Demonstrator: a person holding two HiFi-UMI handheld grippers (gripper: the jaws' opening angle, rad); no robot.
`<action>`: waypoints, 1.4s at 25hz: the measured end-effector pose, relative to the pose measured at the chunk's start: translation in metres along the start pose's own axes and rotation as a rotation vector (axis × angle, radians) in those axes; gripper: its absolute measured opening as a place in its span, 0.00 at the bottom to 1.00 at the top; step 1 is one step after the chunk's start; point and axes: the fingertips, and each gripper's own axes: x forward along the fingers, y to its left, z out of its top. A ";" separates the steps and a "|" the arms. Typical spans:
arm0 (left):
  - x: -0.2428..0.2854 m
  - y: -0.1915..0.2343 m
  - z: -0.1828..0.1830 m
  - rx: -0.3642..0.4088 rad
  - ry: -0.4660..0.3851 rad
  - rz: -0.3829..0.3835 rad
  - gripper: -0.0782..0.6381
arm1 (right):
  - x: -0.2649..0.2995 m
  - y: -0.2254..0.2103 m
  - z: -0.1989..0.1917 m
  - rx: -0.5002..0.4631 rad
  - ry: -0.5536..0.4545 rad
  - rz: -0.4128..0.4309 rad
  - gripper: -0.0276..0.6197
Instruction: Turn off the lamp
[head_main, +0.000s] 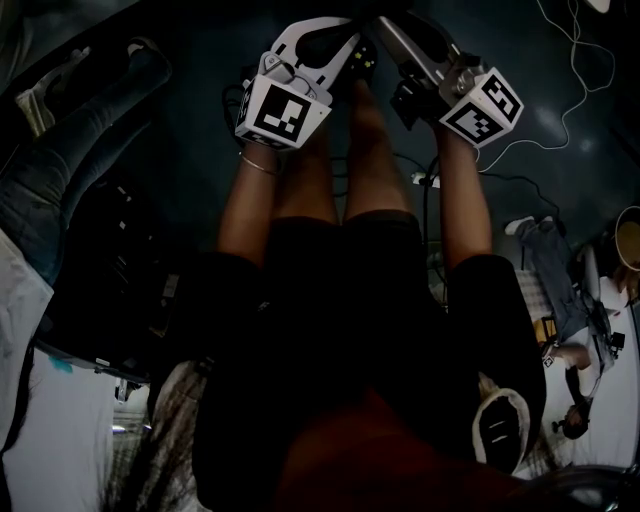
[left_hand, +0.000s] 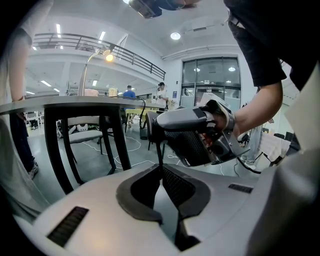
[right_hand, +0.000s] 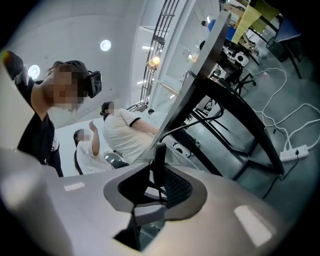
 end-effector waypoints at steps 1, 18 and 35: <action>0.000 0.000 0.000 0.001 0.001 0.000 0.14 | 0.000 0.000 -0.001 0.002 0.000 -0.001 0.17; 0.001 -0.004 -0.007 0.023 0.032 -0.015 0.14 | 0.001 -0.004 -0.008 -0.021 0.050 -0.024 0.16; 0.002 -0.008 -0.015 0.016 0.044 -0.005 0.14 | -0.002 -0.004 -0.018 -0.083 0.102 -0.053 0.14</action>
